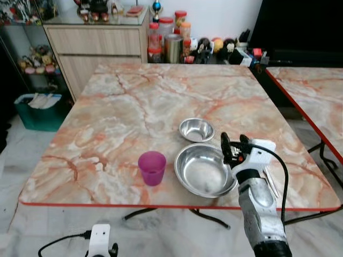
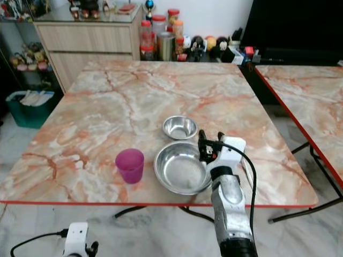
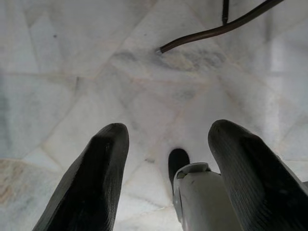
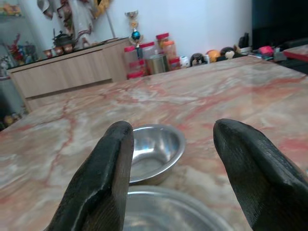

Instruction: Setting the table

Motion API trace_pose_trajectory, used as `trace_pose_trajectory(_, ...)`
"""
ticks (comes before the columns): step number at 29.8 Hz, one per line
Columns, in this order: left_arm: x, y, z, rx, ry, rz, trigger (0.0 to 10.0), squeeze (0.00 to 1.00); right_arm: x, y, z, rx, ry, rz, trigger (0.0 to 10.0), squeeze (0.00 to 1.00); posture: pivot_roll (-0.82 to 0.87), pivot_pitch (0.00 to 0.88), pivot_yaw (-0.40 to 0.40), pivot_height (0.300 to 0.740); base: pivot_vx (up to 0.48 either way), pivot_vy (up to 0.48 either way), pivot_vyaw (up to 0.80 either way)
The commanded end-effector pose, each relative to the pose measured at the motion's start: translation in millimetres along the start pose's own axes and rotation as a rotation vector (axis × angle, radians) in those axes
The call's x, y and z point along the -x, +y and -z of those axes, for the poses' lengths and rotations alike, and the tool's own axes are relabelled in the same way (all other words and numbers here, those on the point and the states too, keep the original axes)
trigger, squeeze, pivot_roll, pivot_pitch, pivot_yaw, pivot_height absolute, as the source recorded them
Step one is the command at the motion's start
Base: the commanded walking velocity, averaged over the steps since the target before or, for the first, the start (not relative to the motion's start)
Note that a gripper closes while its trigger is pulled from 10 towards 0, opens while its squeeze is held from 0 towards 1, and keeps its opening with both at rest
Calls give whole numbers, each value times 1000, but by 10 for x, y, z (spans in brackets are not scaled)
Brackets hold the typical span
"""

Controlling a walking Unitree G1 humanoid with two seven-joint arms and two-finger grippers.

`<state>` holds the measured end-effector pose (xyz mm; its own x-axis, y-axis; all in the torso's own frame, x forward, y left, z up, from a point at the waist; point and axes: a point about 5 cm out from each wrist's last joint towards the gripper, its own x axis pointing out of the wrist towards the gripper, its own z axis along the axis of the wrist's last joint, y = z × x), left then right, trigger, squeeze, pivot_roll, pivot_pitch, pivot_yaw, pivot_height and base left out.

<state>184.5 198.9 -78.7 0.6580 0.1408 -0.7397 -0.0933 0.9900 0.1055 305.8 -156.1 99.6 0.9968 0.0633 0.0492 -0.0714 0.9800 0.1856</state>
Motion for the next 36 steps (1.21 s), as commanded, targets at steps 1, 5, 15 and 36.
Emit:
trace_pose_trajectory(1,5,14,18,3,3,-5,10000,0,34,-69,-41,-8,-6,18,10000,1000,-22,0,-17,719,0,0,0)
trace_pose_trajectory(5,5,11,20,3,6,-1,10000,0,106,-270,-53,-24,3,87,10000,1000,-31,0,-12,719,0,0,0)
trace_pose_trajectory(15,0,-16,9,-12,10,16,10000,0,49,-651,-229,-214,57,142,10000,0,-42,0,-1,719,0,0,0)
trace_pose_trajectory(36,7,-18,37,0,19,25,10000,0,44,-430,52,-231,280,11,10000,0,-30,0,-6,719,0,0,0)
